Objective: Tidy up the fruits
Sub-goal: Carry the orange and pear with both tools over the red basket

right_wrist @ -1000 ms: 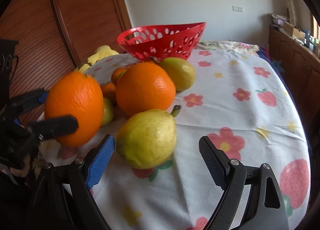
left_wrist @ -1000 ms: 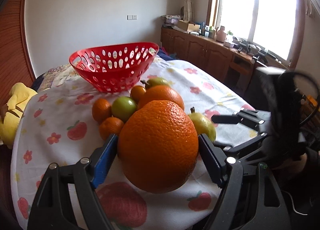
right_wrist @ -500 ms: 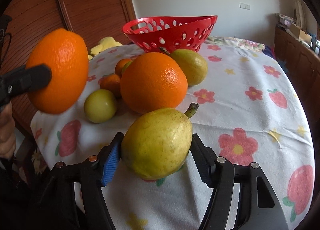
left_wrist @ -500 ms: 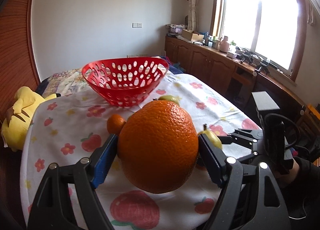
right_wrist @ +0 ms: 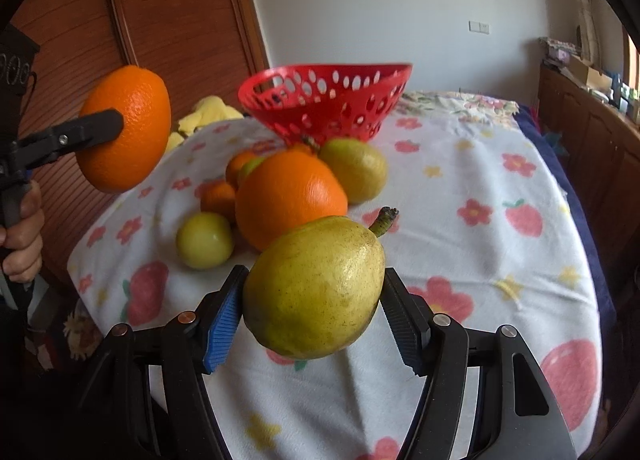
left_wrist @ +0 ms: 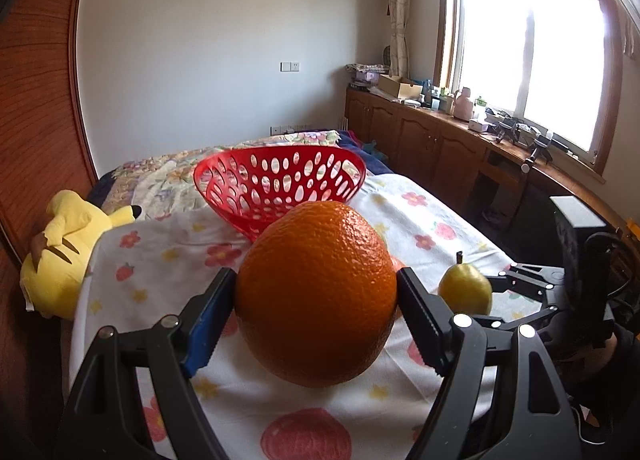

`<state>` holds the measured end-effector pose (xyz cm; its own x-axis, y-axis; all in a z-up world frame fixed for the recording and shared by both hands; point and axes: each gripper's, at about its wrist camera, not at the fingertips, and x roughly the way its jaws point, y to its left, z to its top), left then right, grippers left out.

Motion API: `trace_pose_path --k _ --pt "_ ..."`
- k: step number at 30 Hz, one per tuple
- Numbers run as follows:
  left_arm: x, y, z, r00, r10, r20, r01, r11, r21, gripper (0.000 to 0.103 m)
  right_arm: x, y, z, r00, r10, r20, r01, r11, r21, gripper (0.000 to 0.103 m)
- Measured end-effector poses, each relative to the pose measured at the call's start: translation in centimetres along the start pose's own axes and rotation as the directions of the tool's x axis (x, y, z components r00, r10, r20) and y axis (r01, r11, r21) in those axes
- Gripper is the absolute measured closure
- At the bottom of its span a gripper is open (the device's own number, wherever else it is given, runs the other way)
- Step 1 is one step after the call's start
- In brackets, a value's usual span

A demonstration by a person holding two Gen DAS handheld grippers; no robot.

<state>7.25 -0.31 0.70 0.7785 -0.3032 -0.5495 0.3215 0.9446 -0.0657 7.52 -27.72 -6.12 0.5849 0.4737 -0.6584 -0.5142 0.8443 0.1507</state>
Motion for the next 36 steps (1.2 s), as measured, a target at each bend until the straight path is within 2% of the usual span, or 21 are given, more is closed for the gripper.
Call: trace_pose_path --k 7,17,27,36 --pt "0.4 0.4 1.6 1.0 0.002 0.017 -0.002 1.0 0.008 0.024 -1.4 -0.3 2.5 0.999 -0.013 0.046 0.014 1.0 -0.025 0.035" --pt "3.2 1.3 4.7 1.0 0.003 0.025 -0.004 0.999 0.048 0.024 -1.5 -1.3 8.0 0.993 -0.032 0.114 0.042 0.996 -0.081 0.035" --pt "7.1 2.8 7.1 1.0 0.013 -0.001 -0.013 0.999 0.038 0.024 2.0 -2.1 14.1 0.992 -0.008 0.129 0.023 0.992 -0.121 0.035" --pt "11.7 4.1 8.2 0.998 0.032 -0.055 -0.03 0.999 0.036 0.024 6.4 -2.9 16.9 0.996 0.011 0.088 0.003 0.988 -0.152 0.035"
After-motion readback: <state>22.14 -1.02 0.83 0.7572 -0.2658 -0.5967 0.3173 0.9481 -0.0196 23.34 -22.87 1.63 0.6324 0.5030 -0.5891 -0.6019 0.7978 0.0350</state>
